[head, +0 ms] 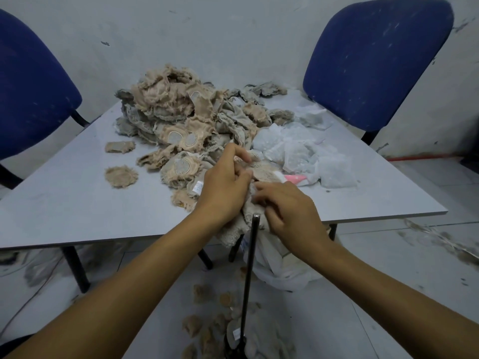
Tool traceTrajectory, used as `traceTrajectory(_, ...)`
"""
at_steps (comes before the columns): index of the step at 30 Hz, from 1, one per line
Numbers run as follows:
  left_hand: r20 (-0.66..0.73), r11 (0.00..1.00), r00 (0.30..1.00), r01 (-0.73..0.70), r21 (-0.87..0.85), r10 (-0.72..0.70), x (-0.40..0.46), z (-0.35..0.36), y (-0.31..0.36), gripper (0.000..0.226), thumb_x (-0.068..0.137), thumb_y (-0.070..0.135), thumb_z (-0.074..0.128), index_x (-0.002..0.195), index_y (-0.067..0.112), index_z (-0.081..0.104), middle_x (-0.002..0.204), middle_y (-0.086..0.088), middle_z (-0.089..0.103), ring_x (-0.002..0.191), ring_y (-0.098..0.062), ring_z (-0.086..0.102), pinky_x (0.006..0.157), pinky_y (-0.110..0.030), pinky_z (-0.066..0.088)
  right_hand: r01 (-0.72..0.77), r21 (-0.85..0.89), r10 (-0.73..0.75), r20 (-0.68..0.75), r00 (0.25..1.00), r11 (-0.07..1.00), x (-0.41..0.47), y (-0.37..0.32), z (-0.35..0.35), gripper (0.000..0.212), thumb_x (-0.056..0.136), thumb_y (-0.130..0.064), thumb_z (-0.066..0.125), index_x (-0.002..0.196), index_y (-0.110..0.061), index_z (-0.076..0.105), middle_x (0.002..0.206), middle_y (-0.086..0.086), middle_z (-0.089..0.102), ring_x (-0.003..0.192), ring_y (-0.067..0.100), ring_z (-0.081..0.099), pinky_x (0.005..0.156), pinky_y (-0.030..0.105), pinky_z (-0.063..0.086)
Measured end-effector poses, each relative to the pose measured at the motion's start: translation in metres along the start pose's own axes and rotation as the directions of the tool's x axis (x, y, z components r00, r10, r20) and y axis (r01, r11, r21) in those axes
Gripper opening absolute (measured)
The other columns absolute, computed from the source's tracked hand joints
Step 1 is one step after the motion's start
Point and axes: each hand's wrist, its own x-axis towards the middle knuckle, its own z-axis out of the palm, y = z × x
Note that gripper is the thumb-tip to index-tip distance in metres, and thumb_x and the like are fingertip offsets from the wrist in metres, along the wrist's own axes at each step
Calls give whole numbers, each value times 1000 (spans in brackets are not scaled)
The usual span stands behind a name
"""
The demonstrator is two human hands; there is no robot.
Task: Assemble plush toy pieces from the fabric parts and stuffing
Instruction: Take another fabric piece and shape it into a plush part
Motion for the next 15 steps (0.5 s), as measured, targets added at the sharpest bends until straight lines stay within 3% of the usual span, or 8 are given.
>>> traceTrajectory(2,21,999,1000,-16,46,15,0,-1,2,24,94,8,55,94,31,49,69,0,54,58,-8,50,55,-24,42,-61,-22,65,246,967,998,10,-3,-2,35,90,-10,43,117,-16,65,109,3,67,97,22,50,77,37,45)
traceTrajectory(4,40,996,998,-42,80,39,3,-6,6,22,92,10,56,93,31,50,70,-1,57,59,-9,53,55,-23,43,-96,22,77,421,904,995,19,1,-9,35,89,-11,42,119,-21,57,98,0,58,95,18,44,72,29,39)
traceTrajectory(5,36,993,998,-59,101,55,6,-9,9,19,92,13,56,93,31,52,72,-2,60,62,-11,56,56,-25,45,-108,65,74,395,916,992,21,3,-15,34,86,-7,43,114,-21,58,94,-2,57,92,17,47,70,26,39)
traceTrajectory(7,21,957,994,-106,269,104,17,-14,12,8,94,24,56,100,29,56,91,-1,59,83,-14,57,67,-30,51,-163,118,147,130,981,980,18,6,-23,28,84,0,48,100,-20,59,93,-2,62,84,16,57,70,27,45)
traceTrajectory(9,86,882,996,-58,468,20,29,-15,12,30,95,41,55,122,27,55,119,-3,46,117,-21,43,92,-40,46,-273,-10,272,-67,960,962,14,10,-28,17,91,-13,57,101,-25,50,99,-3,58,80,15,58,70,38,51)
traceTrajectory(11,199,827,965,33,561,-173,36,-13,10,52,95,52,53,138,24,48,142,-11,38,136,-31,29,108,-50,35,-395,-189,411,53,910,899,12,15,-29,34,91,-40,64,114,-32,40,102,-6,55,82,18,59,69,40,52)
traceTrajectory(13,254,874,936,97,476,-242,34,-7,11,48,94,49,57,133,20,55,137,-11,54,131,-33,45,104,-48,41,-455,-94,464,199,863,886,14,17,-29,46,89,-41,69,124,-34,39,93,-10,61,79,14,63,66,34,53)
traceTrajectory(15,175,953,972,104,285,-158,31,-5,14,26,94,35,63,111,17,68,105,-4,70,102,-24,64,88,-41,51,-435,153,417,139,898,887,21,12,-32,45,90,-31,72,125,-33,44,82,-8,63,69,4,63,59,23,51)
